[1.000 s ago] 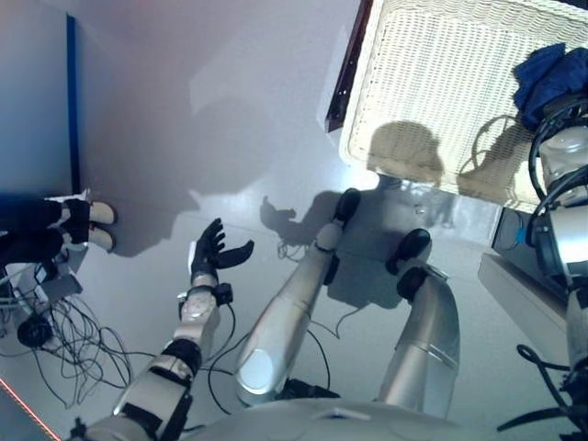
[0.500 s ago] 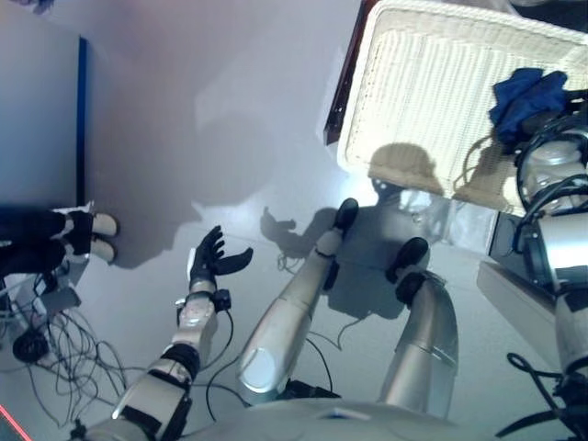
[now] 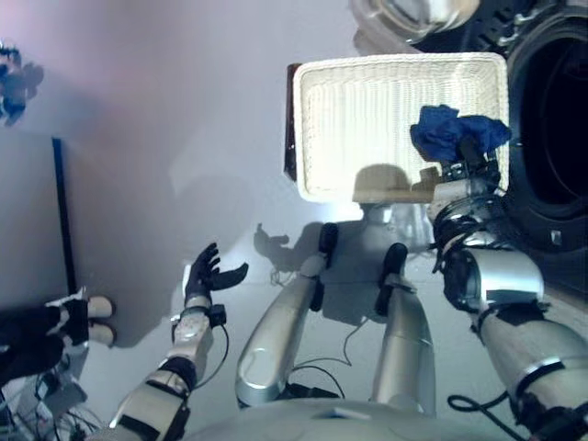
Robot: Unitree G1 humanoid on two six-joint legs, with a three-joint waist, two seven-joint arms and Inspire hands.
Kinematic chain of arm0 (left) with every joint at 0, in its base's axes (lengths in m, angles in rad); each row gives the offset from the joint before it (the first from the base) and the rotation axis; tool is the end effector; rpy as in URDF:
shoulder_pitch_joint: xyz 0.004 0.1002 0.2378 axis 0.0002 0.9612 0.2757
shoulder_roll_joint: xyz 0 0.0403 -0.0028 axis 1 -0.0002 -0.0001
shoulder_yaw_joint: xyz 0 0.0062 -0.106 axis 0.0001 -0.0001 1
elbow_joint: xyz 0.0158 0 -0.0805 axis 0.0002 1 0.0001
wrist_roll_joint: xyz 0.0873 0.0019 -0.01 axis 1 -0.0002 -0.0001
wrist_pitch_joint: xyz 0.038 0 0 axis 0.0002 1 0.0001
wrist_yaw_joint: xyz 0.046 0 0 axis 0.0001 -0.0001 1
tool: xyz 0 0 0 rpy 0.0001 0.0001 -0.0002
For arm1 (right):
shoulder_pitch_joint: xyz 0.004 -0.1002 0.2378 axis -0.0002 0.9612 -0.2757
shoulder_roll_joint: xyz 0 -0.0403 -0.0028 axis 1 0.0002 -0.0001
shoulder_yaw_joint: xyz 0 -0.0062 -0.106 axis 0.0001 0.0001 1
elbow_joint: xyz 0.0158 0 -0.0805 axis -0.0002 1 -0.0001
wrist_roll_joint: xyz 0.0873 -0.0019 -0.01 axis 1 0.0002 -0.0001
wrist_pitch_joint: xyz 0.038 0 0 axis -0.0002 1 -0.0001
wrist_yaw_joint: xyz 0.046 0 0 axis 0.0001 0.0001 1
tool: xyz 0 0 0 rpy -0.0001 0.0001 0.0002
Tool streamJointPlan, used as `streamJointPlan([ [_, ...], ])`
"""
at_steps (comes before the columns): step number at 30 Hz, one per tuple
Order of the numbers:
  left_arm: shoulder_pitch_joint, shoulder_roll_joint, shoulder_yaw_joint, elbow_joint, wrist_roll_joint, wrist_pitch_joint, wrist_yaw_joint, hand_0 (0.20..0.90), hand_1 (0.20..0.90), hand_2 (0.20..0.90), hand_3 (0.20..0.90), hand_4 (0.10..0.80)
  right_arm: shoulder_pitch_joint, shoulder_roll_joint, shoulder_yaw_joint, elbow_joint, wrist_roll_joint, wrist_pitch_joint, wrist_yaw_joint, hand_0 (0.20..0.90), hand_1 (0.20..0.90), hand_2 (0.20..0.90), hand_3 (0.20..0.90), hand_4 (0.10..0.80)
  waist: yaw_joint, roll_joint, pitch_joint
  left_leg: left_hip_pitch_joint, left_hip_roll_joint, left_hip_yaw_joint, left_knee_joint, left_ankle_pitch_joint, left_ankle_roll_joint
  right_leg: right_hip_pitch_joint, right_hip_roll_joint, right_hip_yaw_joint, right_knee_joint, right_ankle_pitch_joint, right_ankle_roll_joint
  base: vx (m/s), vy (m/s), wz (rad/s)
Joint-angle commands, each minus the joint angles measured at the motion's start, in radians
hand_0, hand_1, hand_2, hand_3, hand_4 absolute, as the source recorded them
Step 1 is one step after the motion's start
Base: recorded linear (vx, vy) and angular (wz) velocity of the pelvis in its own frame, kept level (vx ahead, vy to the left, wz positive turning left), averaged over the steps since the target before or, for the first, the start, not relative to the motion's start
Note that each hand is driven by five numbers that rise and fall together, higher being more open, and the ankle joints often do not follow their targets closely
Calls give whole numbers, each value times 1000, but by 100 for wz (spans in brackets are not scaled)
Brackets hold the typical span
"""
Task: Pick up the clothes and place them into the washing machine
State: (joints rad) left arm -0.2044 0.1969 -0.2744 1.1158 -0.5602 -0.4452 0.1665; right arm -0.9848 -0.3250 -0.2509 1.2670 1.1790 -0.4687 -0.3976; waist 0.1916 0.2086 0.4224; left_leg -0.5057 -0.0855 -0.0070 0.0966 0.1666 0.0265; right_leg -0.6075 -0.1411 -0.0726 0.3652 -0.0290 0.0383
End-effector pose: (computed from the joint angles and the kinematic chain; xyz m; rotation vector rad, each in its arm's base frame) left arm 0.1671 0.1909 -0.0680 -0.0806 0.4952 0.3023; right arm 0.3329 -0.2341 0.1195 1.0686 -0.1044 -0.9179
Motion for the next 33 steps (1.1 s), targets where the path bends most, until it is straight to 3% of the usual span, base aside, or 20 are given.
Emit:
streamJointPlan([
  [1, 77, -5, 19, 93, -57, -50, -8, 900, 900, 900, 900, 800, 36, -45, -7, -174, 26, -138, 99, 300, 300, 300, 300, 400, 10, 26, -96, 23, -33, -12, 3, -92, -27, 152, 11, 20, -180, 25, 25, 42, 61, -29],
  [8, 122, -29, 7, 94, -52, -59, -33, 900, 900, 900, 900, 800, 56, -91, -78, -214, 21, -197, 86, 300, 300, 300, 300, 400, 5, 54, -133, 58, -45, -3, -30, -93, -24, 192, -4, 34, -246, 59, 31, 27, 31, -12],
  [17, 169, -13, 6, 74, -28, -73, -27, 900, 900, 900, 900, 800, -84, -371, -57, -210, -143, -217, -86, 300, 300, 300, 300, 400, 24, 99, -165, 56, -51, -11, -40, -88, -30, 193, -14, 30, -259, 62, 34, 8, 0, 0],
  [23, 186, 3, -2, 52, -24, -82, -23, 900, 900, 900, 900, 800, -222, -563, 76, -225, -258, -180, -152, 300, 300, 300, 300, 400, 37, 125, -158, 39, -49, -11, -41, -79, -39, 148, -11, 32, -222, 46, 29, 6, -2, 1],
  [25, 180, 4, -1, 52, -29, -81, -24, 900, 900, 900, 900, 800, -269, -587, 153, -198, -257, -141, -121, 900, 900, 900, 900, 800, 37, 126, -151, 32, -46, -5, -44, -74, -43, 130, -8, 35, -210, 44, 28, 6, -7, 3],
  [29, 171, -4, -10, 59, -41, -76, -30, 900, 900, 900, 900, 800, -283, -523, 232, -121, -239, -69, -40, 900, 900, 900, 900, 800, 25, 120, -137, 24, -41, 11, -44, -72, -44, 109, 1, 51, -199, 47, 26, 13, 8, -3],
  [33, 164, -11, -2, 69, -54, -70, -40, 900, 900, 900, 900, 800, -266, -450, 239, -59, -221, -30, 11, 900, 900, 900, 900, 800, 21, 116, -134, 16, -38, 24, -37, -73, -43, 100, 5, 60, -199, 57, 25, 2, 17, -15],
])
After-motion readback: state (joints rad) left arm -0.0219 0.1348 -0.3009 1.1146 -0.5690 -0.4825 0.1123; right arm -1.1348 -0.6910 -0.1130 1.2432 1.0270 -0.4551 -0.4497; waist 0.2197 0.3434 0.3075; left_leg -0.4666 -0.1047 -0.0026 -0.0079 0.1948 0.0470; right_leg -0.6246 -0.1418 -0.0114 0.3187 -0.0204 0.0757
